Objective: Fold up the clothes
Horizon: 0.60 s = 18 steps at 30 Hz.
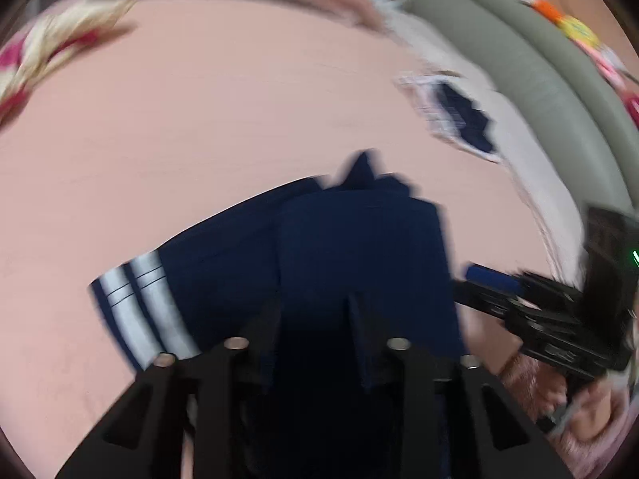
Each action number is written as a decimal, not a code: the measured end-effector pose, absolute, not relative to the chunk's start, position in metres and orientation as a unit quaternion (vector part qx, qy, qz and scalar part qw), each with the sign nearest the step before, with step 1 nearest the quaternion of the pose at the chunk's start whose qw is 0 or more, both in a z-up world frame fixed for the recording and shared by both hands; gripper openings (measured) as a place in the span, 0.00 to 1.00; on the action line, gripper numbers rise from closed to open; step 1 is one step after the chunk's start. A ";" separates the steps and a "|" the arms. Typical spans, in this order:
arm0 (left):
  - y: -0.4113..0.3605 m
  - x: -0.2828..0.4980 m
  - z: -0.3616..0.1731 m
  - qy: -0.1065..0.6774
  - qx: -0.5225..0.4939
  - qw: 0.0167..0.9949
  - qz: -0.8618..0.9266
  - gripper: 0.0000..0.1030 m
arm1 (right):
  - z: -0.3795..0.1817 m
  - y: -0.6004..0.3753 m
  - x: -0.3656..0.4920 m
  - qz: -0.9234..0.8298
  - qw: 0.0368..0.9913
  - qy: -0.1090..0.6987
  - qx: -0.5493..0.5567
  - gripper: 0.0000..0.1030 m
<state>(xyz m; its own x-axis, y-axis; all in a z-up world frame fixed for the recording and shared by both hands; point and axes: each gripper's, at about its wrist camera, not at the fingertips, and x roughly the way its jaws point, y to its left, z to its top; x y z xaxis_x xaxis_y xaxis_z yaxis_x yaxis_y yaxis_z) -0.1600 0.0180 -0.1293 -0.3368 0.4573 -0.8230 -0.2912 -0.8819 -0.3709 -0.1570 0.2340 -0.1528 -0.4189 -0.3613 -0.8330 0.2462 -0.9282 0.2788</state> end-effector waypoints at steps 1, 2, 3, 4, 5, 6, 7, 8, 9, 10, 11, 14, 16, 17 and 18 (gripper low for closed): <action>0.026 -0.152 -0.123 -0.067 -0.520 0.247 0.815 0.23 | -0.149 0.233 -0.158 -0.847 0.179 -0.050 0.498 0.32; 0.034 -0.143 -0.119 -0.056 -0.518 0.264 0.812 0.23 | -0.144 0.233 -0.161 -0.853 0.178 -0.054 0.487 0.32; 0.040 -0.136 -0.116 -0.044 -0.516 0.276 0.810 0.23 | -0.140 0.234 -0.165 -0.859 0.177 -0.062 0.477 0.32; 0.047 -0.130 -0.114 -0.026 -0.512 0.285 0.810 0.24 | -0.136 0.234 -0.171 -0.859 0.183 -0.073 0.472 0.32; 0.055 -0.127 -0.114 -0.010 -0.509 0.292 0.810 0.24 | -0.132 0.232 -0.178 -0.858 0.193 -0.085 0.468 0.32; 0.063 -0.127 -0.118 0.005 -0.509 0.295 0.809 0.24 | -0.128 0.228 -0.186 -0.854 0.211 -0.094 0.466 0.32; 0.068 -0.123 -0.120 0.022 -0.511 0.295 0.807 0.24 | -0.126 0.225 -0.190 -0.852 0.223 -0.095 0.464 0.32; 0.070 -0.118 -0.120 0.035 -0.509 0.295 0.808 0.24 | -0.124 0.222 -0.191 -0.852 0.230 -0.093 0.462 0.32; 0.071 -0.115 -0.118 0.041 -0.504 0.299 0.809 0.24 | -0.126 0.218 -0.191 -0.848 0.239 -0.086 0.466 0.36; 0.072 -0.112 -0.116 0.046 -0.498 0.303 0.811 0.24 | -0.129 0.215 -0.188 -0.841 0.249 -0.077 0.474 0.39; 0.073 -0.109 -0.114 0.052 -0.493 0.307 0.813 0.25 | -0.134 0.210 -0.186 -0.836 0.248 -0.059 0.487 0.39; 0.052 -0.107 -0.102 0.019 -0.476 0.294 0.828 0.25 | -0.161 0.216 -0.181 -0.823 0.191 -0.022 0.535 0.39; 0.034 -0.114 -0.101 -0.017 -0.475 0.260 0.840 0.25 | -0.165 0.225 -0.179 -0.817 0.183 -0.038 0.545 0.39; 0.026 -0.120 -0.104 -0.032 -0.480 0.244 0.842 0.25 | -0.164 0.228 -0.178 -0.816 0.181 -0.042 0.547 0.39; 0.021 -0.128 -0.108 -0.043 -0.489 0.228 0.841 0.25 | -0.163 0.231 -0.177 -0.815 0.180 -0.045 0.549 0.39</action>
